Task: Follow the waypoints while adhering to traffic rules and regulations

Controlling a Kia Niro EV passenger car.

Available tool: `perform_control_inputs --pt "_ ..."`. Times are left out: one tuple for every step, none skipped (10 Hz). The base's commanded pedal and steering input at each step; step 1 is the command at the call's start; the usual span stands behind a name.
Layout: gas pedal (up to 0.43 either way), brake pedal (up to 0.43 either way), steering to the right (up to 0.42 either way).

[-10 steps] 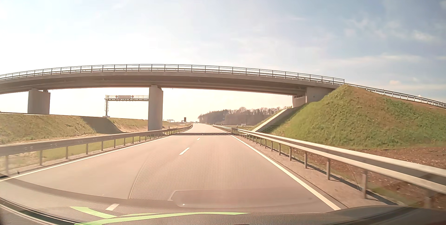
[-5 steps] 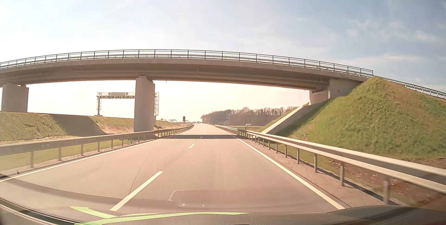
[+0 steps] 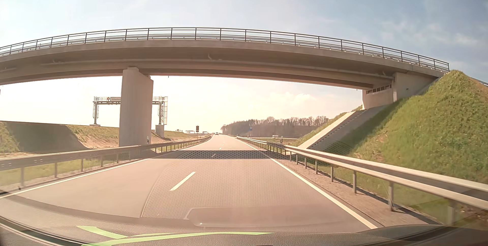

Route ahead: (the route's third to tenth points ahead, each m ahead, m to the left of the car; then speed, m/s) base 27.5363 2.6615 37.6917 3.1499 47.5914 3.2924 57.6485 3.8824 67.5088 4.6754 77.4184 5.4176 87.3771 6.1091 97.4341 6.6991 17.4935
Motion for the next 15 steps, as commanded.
perform_control_inputs --pt "0.130 0.000 -0.003" --pt "0.130 0.000 -0.003" --pt "0.130 0.000 -0.003" --pt "0.130 0.000 -0.003" --pt "0.130 0.000 -0.004" --pt "0.130 0.000 -0.005" --pt "0.130 0.000 -0.005" --pt "0.130 0.000 -0.005" --pt "0.130 0.000 -0.005" --pt "0.130 0.000 -0.005" --pt "0.130 0.000 -0.005" --pt "0.130 0.000 -0.005" --pt "0.130 0.000 -0.005" --pt "0.130 0.000 -0.005" --pt "0.130 0.000 -0.005"
